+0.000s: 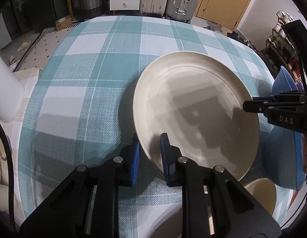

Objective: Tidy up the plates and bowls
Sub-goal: 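Close the right gripper on the cream plate's rim and lift it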

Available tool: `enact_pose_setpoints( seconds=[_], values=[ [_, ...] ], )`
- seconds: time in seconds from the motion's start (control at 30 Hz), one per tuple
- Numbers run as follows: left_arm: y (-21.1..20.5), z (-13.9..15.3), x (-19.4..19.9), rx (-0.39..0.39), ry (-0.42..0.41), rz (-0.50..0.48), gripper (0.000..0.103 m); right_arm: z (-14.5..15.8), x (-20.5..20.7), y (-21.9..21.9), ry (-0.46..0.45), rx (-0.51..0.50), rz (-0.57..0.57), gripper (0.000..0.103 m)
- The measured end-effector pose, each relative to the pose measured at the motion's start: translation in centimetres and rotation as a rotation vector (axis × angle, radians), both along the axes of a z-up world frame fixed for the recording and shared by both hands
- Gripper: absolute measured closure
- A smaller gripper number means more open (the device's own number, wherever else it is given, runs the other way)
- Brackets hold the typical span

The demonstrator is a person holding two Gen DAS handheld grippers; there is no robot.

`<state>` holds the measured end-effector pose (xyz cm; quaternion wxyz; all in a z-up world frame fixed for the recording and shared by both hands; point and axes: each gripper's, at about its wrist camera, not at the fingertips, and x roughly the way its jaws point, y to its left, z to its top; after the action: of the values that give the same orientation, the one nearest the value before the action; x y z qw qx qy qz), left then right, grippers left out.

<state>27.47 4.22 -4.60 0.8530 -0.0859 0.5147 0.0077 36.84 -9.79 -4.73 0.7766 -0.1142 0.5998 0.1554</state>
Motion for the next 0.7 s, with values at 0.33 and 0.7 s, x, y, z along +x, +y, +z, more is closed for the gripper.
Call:
enact_pose_setpoints(
  seconds=[0.33,0.7],
  values=[
    [0.3,1.7,-0.3,0.016,-0.043,0.019,0.086,1.3,0.2,0.4,-0.042,0.032,-0.018,0.088],
    [0.4,4.6,-1.8,0.019,-0.092,0.033,0.086,4.0,-1.1,0.3,-0.088,0.052,-0.017,0.088]
  ],
)
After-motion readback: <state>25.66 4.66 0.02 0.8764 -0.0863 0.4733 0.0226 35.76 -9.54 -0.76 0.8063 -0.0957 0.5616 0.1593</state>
